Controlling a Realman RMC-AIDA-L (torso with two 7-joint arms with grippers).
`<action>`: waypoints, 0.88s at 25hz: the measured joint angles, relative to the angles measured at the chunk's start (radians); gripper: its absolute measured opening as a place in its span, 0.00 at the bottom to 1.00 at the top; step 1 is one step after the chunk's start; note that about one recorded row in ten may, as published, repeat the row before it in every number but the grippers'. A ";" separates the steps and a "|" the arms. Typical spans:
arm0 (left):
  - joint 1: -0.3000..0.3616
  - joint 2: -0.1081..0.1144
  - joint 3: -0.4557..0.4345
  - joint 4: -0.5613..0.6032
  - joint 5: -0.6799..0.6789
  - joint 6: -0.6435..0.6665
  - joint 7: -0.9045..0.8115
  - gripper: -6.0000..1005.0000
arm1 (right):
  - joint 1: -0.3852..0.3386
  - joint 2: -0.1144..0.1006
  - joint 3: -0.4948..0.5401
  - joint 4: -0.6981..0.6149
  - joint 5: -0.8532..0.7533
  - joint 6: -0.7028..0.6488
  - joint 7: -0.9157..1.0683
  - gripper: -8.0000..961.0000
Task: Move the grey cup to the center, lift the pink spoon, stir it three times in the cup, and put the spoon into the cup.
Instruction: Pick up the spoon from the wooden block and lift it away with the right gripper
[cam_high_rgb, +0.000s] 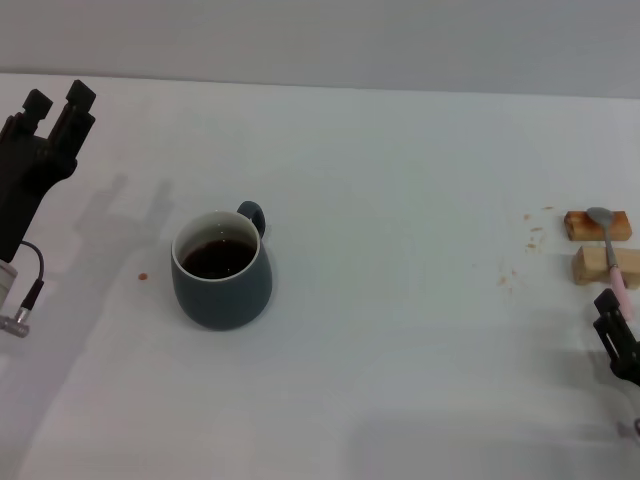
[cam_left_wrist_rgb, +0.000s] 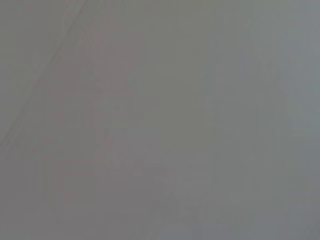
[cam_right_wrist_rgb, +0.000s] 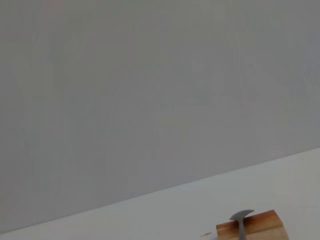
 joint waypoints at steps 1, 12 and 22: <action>0.001 0.000 0.000 -0.001 0.000 0.000 0.000 0.69 | 0.001 0.000 0.000 0.000 0.000 0.000 0.000 0.63; 0.004 -0.001 -0.003 -0.001 0.000 0.000 -0.003 0.69 | 0.015 0.000 0.007 -0.005 0.001 0.036 0.000 0.63; -0.001 -0.001 -0.003 0.001 -0.004 -0.009 -0.003 0.69 | 0.028 0.000 0.007 -0.006 0.002 0.038 0.000 0.62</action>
